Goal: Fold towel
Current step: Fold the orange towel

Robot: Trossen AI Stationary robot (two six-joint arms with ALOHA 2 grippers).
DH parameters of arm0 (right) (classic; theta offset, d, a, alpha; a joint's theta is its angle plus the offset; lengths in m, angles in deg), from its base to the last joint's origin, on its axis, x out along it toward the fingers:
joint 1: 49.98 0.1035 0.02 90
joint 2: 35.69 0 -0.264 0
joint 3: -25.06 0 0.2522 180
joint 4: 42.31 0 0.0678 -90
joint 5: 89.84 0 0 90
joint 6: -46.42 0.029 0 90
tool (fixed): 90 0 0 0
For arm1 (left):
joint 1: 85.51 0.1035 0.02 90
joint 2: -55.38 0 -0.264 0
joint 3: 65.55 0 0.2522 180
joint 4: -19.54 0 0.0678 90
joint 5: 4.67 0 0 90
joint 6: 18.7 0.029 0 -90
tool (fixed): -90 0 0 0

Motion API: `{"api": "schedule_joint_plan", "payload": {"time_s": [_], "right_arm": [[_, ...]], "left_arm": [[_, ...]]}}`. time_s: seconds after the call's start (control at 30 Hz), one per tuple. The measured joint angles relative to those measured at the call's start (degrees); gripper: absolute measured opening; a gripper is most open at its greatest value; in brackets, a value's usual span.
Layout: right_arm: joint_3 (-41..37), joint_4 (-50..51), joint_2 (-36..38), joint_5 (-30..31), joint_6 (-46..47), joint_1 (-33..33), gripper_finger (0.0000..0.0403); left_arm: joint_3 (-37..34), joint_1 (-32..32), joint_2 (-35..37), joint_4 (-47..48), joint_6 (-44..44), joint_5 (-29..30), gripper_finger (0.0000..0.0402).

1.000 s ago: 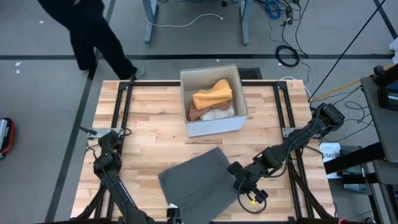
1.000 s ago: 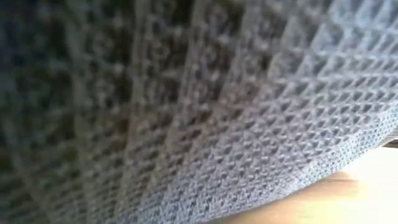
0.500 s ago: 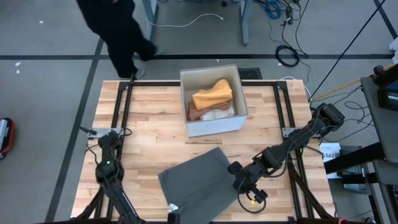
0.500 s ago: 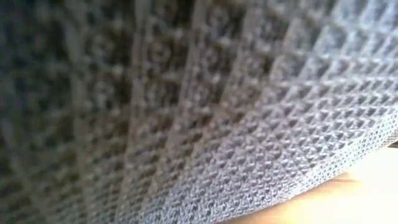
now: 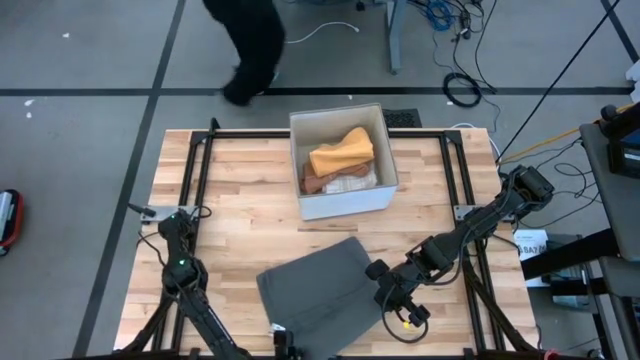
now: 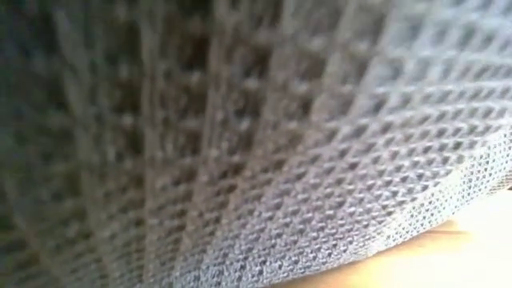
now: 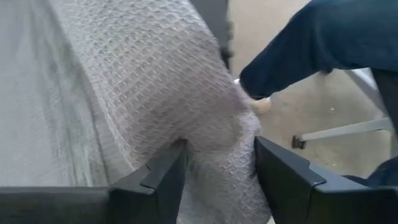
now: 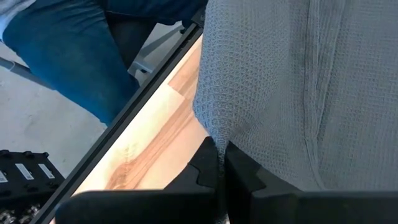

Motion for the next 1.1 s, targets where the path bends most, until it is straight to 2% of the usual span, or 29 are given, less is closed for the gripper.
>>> {"api": "schedule_joint_plan", "payload": {"time_s": [0.13, 0.4, 0.57, 0.73, 0.9, 1.1], "right_arm": [[0.0, 0.01, 0.0, 0.01, -0.38, -0.01, 0.0], [0.0, -0.01, 0.0, 0.03, -0.98, -0.02, 0.0], [0.0, -0.13, 0.0, 0.12, -1.01, -0.02, 0.0], [0.0, -0.39, 0.0, -0.16, -1.36, -0.03, 0.0], [0.0, -0.3, 0.09, -0.32, -1.98, -0.04, 0.0], [0.0, -0.34, 1.59, -0.14, -4.77, -2.08, 0.0]], "left_arm": [[0.0, 0.92, -0.02, 1.73, -0.97, 0.02, 0.0154], [0.04, 0.75, -0.44, 2.56, 2.34, -0.7, 0.0014], [0.04, 0.4, -0.44, 2.65, 3.97, -3.64, 0.0004], [0.04, -0.65, 1.47, 3.14, 3.94, -3.13, 0.0003], [0.07, -2.65, 6.06, 5.22, 2.45, 4.73, 0.0002], [0.09, -2.51, 9.05, 12.34, -7.63, 11.36, 0.0001]]}}
